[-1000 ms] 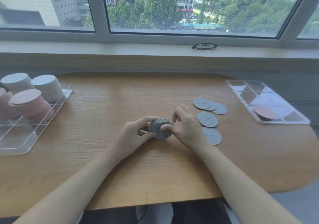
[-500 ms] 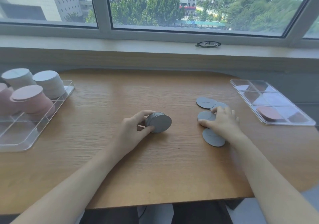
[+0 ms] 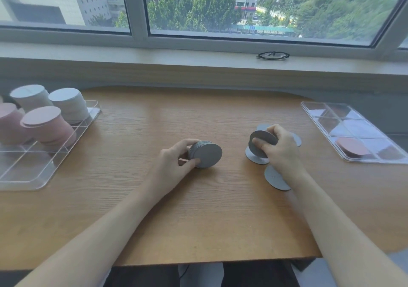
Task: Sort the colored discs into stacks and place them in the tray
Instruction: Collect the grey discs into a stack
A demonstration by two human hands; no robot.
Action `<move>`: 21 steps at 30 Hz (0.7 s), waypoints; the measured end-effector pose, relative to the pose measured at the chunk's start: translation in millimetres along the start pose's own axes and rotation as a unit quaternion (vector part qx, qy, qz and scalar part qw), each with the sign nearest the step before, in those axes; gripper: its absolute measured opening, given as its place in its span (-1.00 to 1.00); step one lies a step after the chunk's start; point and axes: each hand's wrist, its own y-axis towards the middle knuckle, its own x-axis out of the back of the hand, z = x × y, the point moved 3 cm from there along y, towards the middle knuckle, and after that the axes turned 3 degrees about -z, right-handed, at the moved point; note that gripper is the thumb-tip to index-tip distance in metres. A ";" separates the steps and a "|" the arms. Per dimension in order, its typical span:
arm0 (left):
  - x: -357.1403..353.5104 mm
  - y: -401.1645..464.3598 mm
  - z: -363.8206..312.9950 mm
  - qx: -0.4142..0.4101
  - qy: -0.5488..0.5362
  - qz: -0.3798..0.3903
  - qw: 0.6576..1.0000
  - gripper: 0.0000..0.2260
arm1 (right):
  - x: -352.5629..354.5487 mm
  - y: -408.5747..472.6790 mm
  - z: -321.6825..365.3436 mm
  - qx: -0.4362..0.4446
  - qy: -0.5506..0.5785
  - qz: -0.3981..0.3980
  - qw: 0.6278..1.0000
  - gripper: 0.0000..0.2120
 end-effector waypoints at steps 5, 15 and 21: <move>0.6 1.1 0.3 0.008 0.000 -0.005 1.000 -0.63 | -22.3 -20.5 26.6 -0.005 0.180 0.059 0.982 -0.84; -1.2 0.1 -5.1 -0.009 -0.023 0.039 0.999 -0.63 | -73.8 -41.1 27.2 0.059 0.076 0.070 0.993 -0.68; -1.8 -0.4 -5.3 -0.017 -0.024 0.043 0.999 -0.59 | -86.8 -51.8 31.1 0.119 -0.016 0.151 0.981 -0.38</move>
